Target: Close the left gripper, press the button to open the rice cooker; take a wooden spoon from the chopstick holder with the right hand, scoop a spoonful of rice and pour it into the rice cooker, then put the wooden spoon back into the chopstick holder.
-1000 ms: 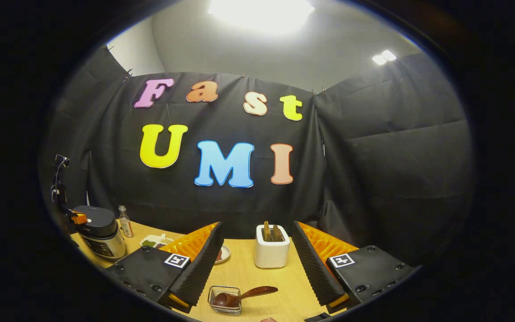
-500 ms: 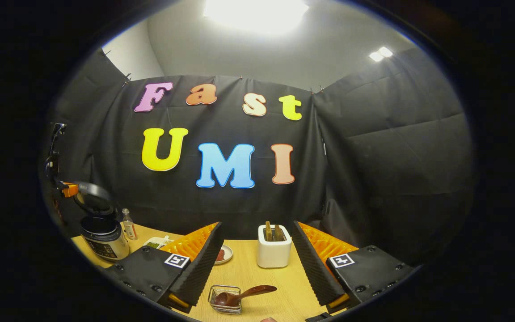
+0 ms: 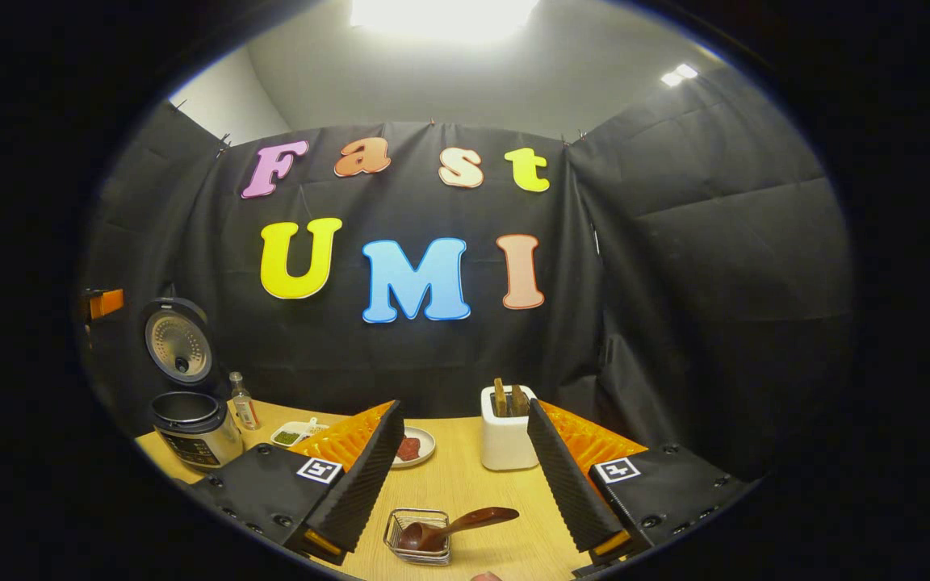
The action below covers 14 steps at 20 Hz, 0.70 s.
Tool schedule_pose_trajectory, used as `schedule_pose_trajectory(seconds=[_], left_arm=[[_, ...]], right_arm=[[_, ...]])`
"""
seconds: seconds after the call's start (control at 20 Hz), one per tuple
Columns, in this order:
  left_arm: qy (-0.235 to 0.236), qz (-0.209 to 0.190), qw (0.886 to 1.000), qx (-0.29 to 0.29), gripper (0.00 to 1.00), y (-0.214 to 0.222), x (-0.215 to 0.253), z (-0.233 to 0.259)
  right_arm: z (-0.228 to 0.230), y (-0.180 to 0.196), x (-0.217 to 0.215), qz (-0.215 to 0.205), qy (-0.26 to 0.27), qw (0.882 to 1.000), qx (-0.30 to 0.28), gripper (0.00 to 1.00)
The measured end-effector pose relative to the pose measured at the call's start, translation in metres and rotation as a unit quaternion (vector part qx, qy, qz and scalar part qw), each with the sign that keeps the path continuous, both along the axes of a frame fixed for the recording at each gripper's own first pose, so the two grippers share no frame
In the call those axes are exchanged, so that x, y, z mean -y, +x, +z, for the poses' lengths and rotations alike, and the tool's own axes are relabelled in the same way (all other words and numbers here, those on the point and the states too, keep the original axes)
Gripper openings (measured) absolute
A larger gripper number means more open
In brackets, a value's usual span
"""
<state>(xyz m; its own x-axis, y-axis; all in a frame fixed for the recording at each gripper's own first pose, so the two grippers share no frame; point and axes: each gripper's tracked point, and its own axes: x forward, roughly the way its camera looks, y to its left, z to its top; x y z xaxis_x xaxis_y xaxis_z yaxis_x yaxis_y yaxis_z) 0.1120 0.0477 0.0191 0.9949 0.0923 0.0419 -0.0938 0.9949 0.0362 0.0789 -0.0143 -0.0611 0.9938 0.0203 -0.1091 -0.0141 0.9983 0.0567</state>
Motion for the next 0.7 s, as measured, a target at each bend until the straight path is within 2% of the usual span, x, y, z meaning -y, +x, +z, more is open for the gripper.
schedule_pose_trajectory(seconds=[0.05,0.45,0.65,0.7], left_arm=[[0.001,0.002,1.0,0.001,0.82,-0.006,-0.001,0.003],[0.01,0.021,1.0,-0.003,0.81,-0.048,-0.017,0.012],[0.019,0.028,0.999,-0.002,0.81,-0.061,-0.024,0.019],[0.022,0.03,0.999,-0.003,0.81,-0.064,-0.026,0.02]], right_arm=[[-0.007,0.002,0.0,0.001,0.002,1.0,-0.007,0.97],[-0.078,0.014,0.01,-0.011,0.03,0.996,-0.081,0.98],[-0.107,0.016,0.014,-0.024,0.045,0.992,-0.111,0.94],[-0.114,0.016,0.014,-0.026,0.052,0.991,-0.121,0.98]])
